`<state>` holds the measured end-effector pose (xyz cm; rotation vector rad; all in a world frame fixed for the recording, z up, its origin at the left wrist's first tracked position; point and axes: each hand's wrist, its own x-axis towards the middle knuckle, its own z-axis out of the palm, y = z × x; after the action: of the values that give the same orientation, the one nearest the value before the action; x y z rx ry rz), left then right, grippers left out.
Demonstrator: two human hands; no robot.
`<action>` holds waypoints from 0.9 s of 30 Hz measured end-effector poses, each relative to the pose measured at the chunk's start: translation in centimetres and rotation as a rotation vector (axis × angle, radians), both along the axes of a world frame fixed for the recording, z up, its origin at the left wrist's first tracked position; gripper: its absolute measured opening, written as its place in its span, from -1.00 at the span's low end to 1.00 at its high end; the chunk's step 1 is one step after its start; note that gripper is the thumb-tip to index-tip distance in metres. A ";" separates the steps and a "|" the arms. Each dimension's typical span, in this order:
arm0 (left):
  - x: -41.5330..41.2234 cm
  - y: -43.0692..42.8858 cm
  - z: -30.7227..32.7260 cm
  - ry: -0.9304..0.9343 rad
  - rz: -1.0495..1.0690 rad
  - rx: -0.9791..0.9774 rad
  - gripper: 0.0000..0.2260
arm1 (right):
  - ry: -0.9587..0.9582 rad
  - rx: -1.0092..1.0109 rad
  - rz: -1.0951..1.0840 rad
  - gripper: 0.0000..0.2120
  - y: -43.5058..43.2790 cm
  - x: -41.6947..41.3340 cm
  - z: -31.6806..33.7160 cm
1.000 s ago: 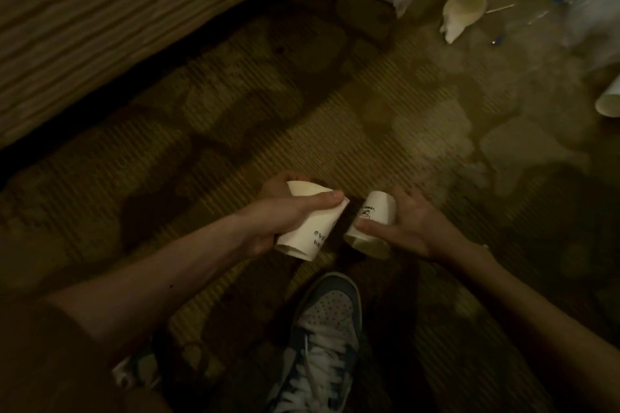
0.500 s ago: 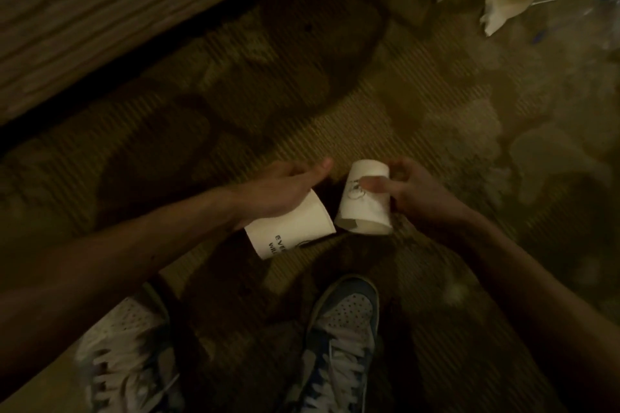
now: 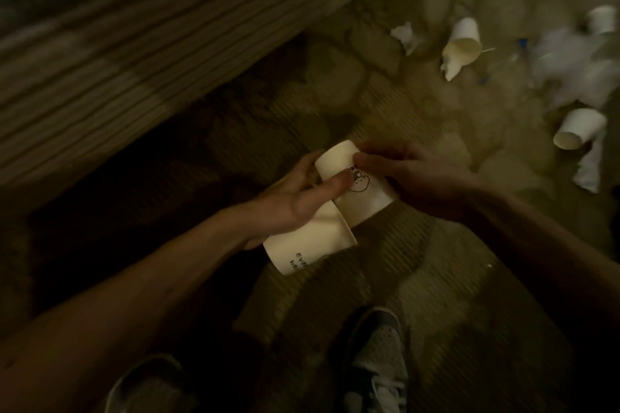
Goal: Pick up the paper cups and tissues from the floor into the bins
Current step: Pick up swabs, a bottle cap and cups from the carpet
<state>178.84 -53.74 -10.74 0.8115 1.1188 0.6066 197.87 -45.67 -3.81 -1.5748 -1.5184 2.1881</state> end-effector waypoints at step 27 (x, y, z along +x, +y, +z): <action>6.0 21.9 6.1 0.416 -0.104 0.041 -0.37 | -0.237 0.566 0.226 -0.44 24.1 7.5 -4.4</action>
<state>184.82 -31.84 -4.61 1.0555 1.4336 0.3821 205.38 -21.56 -8.26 -1.5523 -2.2237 1.4709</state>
